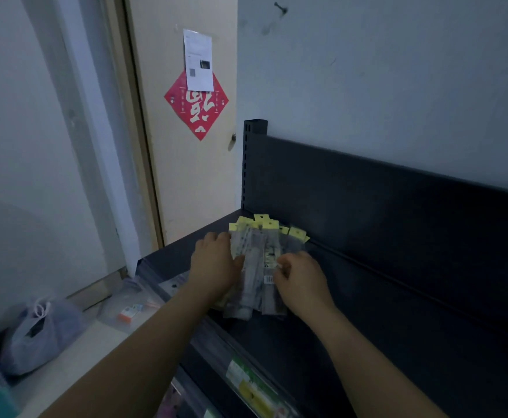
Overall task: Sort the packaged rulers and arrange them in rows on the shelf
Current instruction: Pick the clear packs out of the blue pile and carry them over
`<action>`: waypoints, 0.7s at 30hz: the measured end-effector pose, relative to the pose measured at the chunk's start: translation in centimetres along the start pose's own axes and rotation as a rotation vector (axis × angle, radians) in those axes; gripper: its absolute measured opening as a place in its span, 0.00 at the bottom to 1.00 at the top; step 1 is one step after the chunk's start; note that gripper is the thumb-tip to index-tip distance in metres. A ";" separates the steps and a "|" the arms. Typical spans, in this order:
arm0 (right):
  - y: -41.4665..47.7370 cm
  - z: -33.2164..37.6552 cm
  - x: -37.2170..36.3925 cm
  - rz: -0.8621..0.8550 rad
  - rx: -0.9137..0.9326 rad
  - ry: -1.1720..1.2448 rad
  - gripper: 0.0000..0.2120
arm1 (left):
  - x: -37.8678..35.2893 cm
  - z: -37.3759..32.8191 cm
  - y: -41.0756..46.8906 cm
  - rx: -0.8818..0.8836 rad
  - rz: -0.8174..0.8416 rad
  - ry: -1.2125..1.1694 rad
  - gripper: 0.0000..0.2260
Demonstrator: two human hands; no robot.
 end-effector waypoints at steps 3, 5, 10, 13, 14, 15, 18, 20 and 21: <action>-0.3 0.3 1.0 -0.030 0.058 -0.063 0.09 | 1.0 -1.2 -0.6 -0.131 -0.037 0.042 0.20; -0.7 0.4 1.7 -0.023 0.092 -0.105 0.09 | 1.5 -2.4 -1.3 -0.235 -0.040 0.020 0.18; -2.3 0.4 4.2 -0.041 0.101 -0.135 0.12 | 2.0 -5.2 -3.4 -0.401 -0.056 -0.107 0.16; -4.2 -0.5 6.7 -0.086 0.058 -0.199 0.14 | 1.7 -7.2 -5.0 -0.485 -0.052 -0.204 0.14; -5.0 -0.9 7.6 -0.107 0.041 -0.213 0.14 | 1.6 -7.9 -5.6 -0.509 -0.050 -0.230 0.15; -5.8 -1.3 8.6 -0.130 0.022 -0.233 0.14 | 1.4 -8.6 -6.3 -0.534 -0.043 -0.249 0.15; -8.3 -2.7 11.3 -0.180 -0.047 -0.293 0.18 | 0.7 -11.0 -8.8 -0.602 0.010 -0.313 0.15; -10.1 -3.9 13.0 -0.193 -0.093 -0.330 0.20 | 0.4 -12.7 -10.4 -0.648 0.028 -0.351 0.15; -10.9 -4.4 13.9 -0.201 -0.118 -0.346 0.20 | 0.3 -13.5 -11.2 -0.664 0.041 -0.370 0.15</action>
Point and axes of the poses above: each hand's wrist, its own y-axis towards the middle knuckle, its own x-axis out of the back of the hand, z = x × y, the point moved 6 cm from there along y, towards the middle knuckle, and after that the axes turned 15 degrees about -z, right-handed, at the moved point
